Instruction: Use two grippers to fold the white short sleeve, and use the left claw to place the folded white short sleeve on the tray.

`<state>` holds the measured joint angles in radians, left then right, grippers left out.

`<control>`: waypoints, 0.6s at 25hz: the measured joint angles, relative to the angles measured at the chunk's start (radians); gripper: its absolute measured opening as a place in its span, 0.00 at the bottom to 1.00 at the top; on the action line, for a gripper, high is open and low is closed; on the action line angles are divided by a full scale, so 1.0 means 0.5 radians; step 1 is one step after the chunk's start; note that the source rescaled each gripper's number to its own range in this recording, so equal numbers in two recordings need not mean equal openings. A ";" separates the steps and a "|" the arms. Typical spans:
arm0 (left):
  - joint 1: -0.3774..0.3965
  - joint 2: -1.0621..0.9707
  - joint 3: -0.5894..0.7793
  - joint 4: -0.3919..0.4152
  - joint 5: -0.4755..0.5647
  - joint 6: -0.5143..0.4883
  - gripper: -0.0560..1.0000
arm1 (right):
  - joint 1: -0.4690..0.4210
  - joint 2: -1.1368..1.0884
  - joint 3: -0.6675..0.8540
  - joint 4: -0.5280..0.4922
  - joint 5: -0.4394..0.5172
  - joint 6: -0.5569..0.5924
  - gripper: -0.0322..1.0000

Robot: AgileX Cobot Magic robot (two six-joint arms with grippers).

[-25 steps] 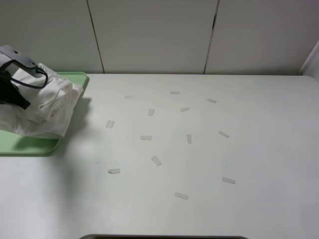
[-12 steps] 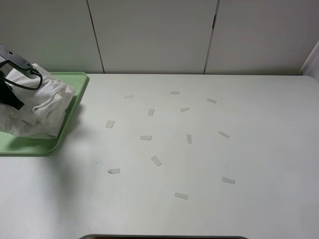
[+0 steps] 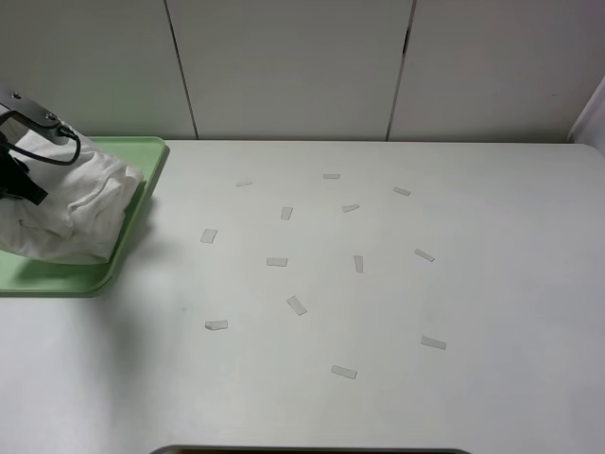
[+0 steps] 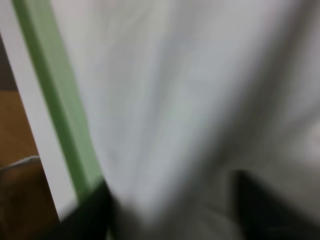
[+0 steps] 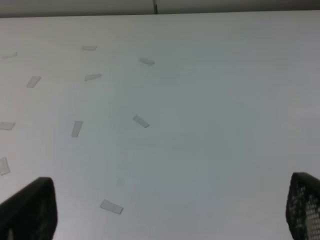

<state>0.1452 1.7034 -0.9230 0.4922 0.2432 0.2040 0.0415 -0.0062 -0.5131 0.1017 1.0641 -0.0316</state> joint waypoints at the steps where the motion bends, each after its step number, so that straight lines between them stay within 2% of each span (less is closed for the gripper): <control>1: 0.000 -0.003 0.000 0.011 -0.013 -0.009 0.44 | 0.000 0.000 0.000 0.000 0.000 0.000 1.00; 2: 0.000 -0.017 0.000 0.011 -0.037 -0.035 0.63 | 0.000 0.000 0.000 0.000 0.000 0.000 1.00; 3: 0.000 -0.036 0.000 0.011 -0.089 -0.084 0.77 | 0.000 0.000 0.000 0.000 0.000 0.000 1.00; 4: 0.000 -0.058 0.000 0.014 -0.146 -0.121 0.85 | 0.000 0.000 0.000 0.000 0.000 0.000 1.00; 5: 0.000 -0.058 0.000 0.014 -0.146 -0.121 0.85 | 0.000 0.000 0.000 0.000 0.000 0.000 1.00; 8: 0.000 -0.166 -0.004 0.058 -0.282 -0.165 0.97 | 0.000 0.000 0.000 0.000 0.000 0.000 1.00; 15: 0.000 -0.236 -0.004 0.085 -0.302 -0.170 1.00 | 0.000 0.000 0.000 0.000 0.000 0.000 1.00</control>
<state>0.1452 1.5856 -0.9250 0.5344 0.0919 0.1192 0.0415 -0.0062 -0.5131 0.1017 1.0641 -0.0316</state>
